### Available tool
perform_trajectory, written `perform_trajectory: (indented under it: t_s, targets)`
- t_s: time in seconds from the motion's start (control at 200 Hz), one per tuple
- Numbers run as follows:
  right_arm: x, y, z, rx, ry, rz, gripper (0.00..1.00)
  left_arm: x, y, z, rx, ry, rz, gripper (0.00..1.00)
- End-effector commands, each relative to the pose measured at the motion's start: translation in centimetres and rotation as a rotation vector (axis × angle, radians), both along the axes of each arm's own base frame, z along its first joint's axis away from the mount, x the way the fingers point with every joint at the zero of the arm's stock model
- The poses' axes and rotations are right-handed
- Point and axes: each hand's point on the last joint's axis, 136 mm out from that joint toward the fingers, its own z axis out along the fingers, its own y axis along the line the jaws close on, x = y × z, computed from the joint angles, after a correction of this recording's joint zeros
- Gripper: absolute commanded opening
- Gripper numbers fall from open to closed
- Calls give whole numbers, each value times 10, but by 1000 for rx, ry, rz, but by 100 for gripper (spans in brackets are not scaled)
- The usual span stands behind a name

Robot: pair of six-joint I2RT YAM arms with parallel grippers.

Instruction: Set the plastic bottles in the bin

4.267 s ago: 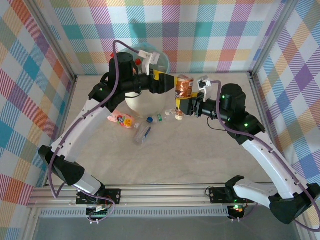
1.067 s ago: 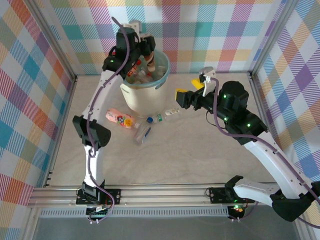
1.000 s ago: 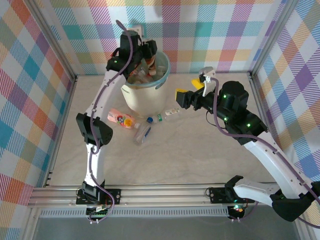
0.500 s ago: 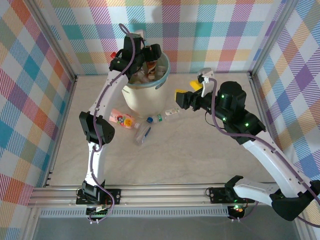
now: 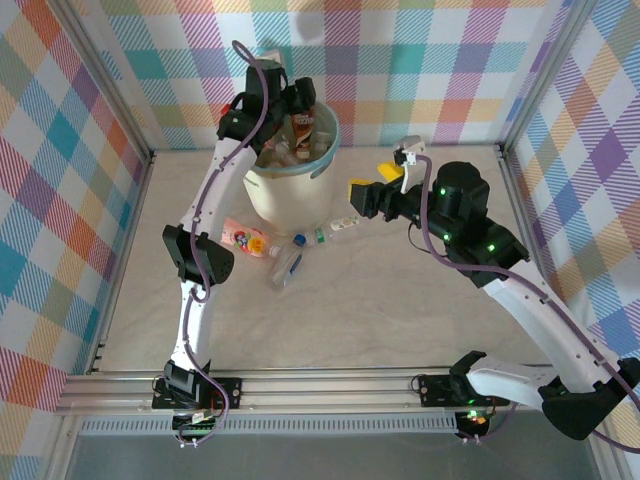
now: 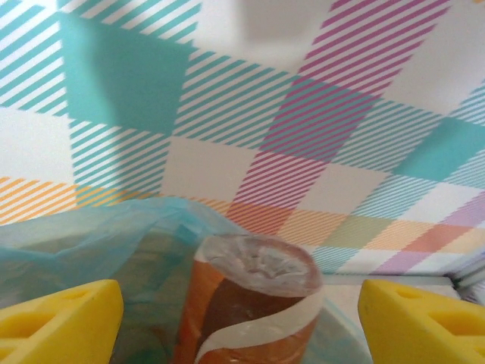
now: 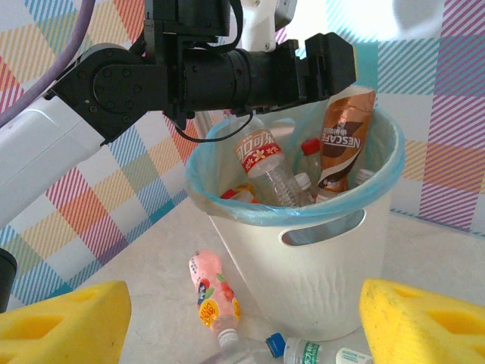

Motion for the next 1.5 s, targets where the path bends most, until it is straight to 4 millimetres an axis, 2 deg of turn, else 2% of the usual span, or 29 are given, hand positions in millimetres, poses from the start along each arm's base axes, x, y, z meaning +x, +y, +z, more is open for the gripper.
perform_trajectory:
  t_s: [0.0, 0.215, 0.31, 0.4, 0.485, 0.61, 0.77, 0.925, 1.08, 1.34, 1.495]
  targets:
    - [-2, -1, -1, 8, 16, -6, 79, -2, 24, -7, 36, 39, 105, 80]
    - [-3, -7, -2, 8, 21, -29, 79, -22, 73, 12, 85, 52, 255, 79]
    - [-3, -6, -2, 8, 22, -30, 78, -28, 83, 20, 46, 38, 266, 78]
    - [-2, -6, -4, 8, 30, -29, 78, -31, 59, 36, -27, -4, 131, 78]
    - [-1, -4, -6, 7, 37, -26, 78, -32, 32, 42, -65, 4, 18, 78]
    - [-1, -3, -10, 3, 45, -21, 78, -27, 1, 33, -60, 13, -78, 80]
    - [-2, -5, -10, -11, 41, -24, 78, -17, -22, 19, -91, 12, -165, 78]
    - [-2, -5, -12, -14, 42, -22, 78, -14, -45, 22, -140, -17, -259, 75]
    - [-4, -3, -15, -5, 57, -14, 77, -3, -29, 0, -77, 14, -146, 79]
    - [-4, -6, -18, -14, 50, -21, 76, 11, 17, -41, 48, 102, 79, 79]
    - [-5, -5, -18, -14, 54, -17, 76, 8, 35, -43, 91, 114, 164, 77]
